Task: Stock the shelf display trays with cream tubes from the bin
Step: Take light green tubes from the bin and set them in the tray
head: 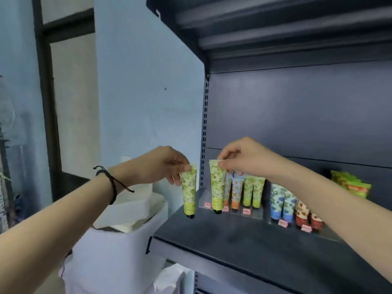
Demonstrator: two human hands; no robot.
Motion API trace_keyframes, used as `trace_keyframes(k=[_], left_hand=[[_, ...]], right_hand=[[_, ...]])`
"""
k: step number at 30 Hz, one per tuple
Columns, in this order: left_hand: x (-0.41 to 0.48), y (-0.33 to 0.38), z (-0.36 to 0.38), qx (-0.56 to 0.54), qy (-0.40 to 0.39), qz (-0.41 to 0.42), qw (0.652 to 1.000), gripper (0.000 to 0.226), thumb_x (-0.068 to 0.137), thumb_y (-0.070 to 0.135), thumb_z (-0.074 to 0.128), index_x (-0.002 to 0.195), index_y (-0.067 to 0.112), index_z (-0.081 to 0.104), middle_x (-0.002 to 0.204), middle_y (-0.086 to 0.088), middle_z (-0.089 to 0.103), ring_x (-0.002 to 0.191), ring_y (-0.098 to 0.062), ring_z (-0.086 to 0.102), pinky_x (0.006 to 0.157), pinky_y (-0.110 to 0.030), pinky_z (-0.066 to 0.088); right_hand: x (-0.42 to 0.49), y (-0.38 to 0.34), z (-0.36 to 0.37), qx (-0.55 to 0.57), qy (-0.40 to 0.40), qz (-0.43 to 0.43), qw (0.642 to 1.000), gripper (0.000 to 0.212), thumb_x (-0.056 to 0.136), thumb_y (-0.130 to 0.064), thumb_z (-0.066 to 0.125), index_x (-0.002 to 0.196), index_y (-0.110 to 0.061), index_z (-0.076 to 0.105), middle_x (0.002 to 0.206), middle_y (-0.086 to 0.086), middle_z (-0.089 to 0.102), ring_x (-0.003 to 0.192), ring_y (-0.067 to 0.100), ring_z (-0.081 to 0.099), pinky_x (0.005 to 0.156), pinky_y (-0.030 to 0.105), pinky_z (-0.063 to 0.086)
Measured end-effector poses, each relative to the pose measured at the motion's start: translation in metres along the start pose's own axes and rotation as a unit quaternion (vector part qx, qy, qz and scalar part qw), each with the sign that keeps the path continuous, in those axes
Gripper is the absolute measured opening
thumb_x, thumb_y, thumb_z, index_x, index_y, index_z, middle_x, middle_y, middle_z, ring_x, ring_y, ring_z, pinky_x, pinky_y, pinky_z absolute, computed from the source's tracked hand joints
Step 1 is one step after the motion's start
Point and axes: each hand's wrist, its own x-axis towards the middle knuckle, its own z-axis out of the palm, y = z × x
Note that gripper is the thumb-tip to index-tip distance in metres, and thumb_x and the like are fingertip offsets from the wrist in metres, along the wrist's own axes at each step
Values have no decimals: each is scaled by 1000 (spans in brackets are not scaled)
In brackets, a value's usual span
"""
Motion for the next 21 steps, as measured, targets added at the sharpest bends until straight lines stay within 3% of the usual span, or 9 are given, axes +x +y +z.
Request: trace_keyframes(k=[6,9,12,16,18,21], left_hand=[[92,36,47,58,-6,53,997,14,95,22,52,96,12,62,78,-9,70,70,-14,68,56,-12,47],[130,43,70,83,6,73,994,7,92,26,57,93,19,58,71,9,63,70,-14,65,67,-25,50],[158,42,89,106,32,89,990,11,90,29,60,94,18,60,76,11,60,71,-7,58,75,-30,49],[183,31,113,102,45,89,990,12,88,27,64,91,16,66,94,1,69,88,-12,62,83,-30,49],[192,24,123,120,48,90,988,13,86,30,65,90,19,69,97,3,70,90,-9,59,86,-28,47],[202,16,133,170,58,89,980,12,85,35,64,88,26,70,107,10,65,107,-13,51,93,-36,41]], right_hand=[[7,58,-53,-116,39,42,992,3,81,-15,71,81,-18,71,67,-9,62,55,-2,54,53,10,42],[15,87,-66,-180,30,61,981,9,79,-17,70,75,-25,69,71,-13,64,72,7,61,68,21,50],[25,110,-72,-206,16,80,975,15,79,-19,69,69,-30,65,70,-15,64,78,10,64,78,31,55],[33,133,-70,-227,3,92,970,21,80,-19,66,64,-32,62,67,-19,60,80,8,63,79,33,55],[36,142,-67,-226,-4,95,969,22,80,-19,66,64,-32,62,66,-19,60,80,7,63,78,33,55],[41,154,-62,-217,-17,97,971,20,79,-17,67,65,-31,65,65,-19,60,80,7,63,80,34,56]])
